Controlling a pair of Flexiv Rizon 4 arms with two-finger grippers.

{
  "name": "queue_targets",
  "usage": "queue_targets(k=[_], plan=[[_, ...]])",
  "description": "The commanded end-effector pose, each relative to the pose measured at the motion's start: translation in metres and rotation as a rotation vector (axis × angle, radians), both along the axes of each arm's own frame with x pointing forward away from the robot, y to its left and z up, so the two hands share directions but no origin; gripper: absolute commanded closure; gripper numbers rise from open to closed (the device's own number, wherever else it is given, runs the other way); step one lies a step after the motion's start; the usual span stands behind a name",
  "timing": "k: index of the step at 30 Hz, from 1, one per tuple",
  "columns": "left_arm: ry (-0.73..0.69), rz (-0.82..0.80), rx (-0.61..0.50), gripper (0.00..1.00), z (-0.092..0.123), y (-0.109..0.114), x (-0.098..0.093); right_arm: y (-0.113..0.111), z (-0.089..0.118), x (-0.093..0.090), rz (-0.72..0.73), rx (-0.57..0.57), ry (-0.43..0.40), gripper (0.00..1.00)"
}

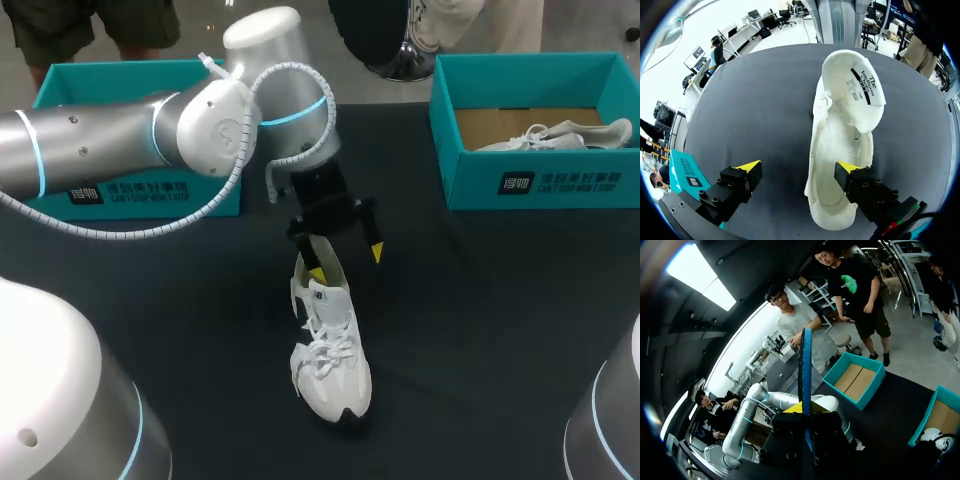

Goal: Take the shoe out of the shoebox, open the shoe tongue, remove and reinsert the insole, then place the shoe into the shoebox

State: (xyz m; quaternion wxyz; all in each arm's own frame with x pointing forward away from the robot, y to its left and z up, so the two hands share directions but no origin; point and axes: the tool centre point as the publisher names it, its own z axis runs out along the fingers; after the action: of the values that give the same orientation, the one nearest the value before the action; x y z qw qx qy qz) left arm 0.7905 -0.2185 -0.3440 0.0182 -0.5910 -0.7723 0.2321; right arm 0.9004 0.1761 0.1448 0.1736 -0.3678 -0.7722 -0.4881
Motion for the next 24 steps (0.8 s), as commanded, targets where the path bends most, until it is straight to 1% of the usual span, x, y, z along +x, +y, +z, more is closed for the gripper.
queue_targets(k=[1,5,10,14,19,24], plan=[[0.016,0.093,-0.145,0.0,0.02,0.02,0.005,0.0,0.0,0.001,-0.001,-0.003,0.001,1.0],[0.092,0.176,-0.273,0.0,0.042,0.029,0.015,0.0,0.0,0.001,-0.001,-0.003,0.001,1.0],[0.104,0.299,-0.396,0.0,0.061,0.043,0.022,0.0,0.0,0.001,-0.001,-0.003,0.001,1.0],[0.102,0.363,-0.465,0.0,0.07,0.054,0.022,0.0,0.0,0.001,-0.001,-0.003,0.001,1.0],[0.048,0.456,-0.543,0.0,0.078,0.063,0.021,0.0,0.0,0.001,-0.001,-0.003,0.001,1.0],[0.019,0.485,-0.596,0.0,0.09,0.069,0.018,0.0,0.0,0.001,-0.001,-0.003,0.001,1.0]])
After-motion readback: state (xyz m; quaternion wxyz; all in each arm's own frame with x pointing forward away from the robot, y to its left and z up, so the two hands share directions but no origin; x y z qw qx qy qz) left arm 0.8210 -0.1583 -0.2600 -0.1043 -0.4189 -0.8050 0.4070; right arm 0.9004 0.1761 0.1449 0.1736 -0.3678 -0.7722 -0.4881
